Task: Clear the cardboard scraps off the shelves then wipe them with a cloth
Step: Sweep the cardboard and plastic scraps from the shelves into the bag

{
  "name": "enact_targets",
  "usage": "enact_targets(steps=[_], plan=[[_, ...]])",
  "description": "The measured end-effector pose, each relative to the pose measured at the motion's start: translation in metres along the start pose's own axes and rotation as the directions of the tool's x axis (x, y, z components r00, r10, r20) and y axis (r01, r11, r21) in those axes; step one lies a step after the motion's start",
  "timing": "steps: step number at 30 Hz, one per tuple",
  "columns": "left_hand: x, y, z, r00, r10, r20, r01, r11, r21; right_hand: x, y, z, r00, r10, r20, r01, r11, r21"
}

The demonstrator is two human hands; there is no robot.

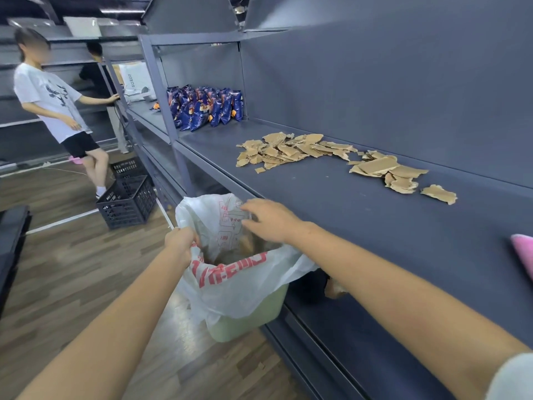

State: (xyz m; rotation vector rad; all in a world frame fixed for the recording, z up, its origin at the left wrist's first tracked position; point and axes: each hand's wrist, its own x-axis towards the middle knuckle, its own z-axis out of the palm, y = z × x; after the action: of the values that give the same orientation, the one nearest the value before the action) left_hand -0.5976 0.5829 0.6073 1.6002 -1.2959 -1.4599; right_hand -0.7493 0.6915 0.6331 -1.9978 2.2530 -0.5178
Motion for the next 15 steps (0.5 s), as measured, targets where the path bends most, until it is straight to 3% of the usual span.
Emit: enact_targets(steps=[2,5,10,15], plan=[[0.0,0.001,0.001,1.0,-0.005,-0.002,0.005,1.0,-0.008,0.001,0.013,-0.008,0.996,0.05,-0.067,-0.057,0.993,-0.108],[0.003,0.0,0.001,1.0,-0.003,-0.015,0.003,1.0,0.0,-0.003,0.054,-0.026,0.948,0.287,-0.135,-0.311,0.925,-0.219],[0.003,0.002,0.002,1.0,-0.008,-0.012,0.008,1.0,0.004,-0.028,0.125,-0.062,0.718,0.643,-0.265,-0.695,0.676,-0.243],[0.003,0.003,0.002,1.0,0.002,-0.004,-0.002,1.0,0.009,-0.049,0.16,-0.078,0.501,0.848,-0.173,-0.865,0.483,-0.138]])
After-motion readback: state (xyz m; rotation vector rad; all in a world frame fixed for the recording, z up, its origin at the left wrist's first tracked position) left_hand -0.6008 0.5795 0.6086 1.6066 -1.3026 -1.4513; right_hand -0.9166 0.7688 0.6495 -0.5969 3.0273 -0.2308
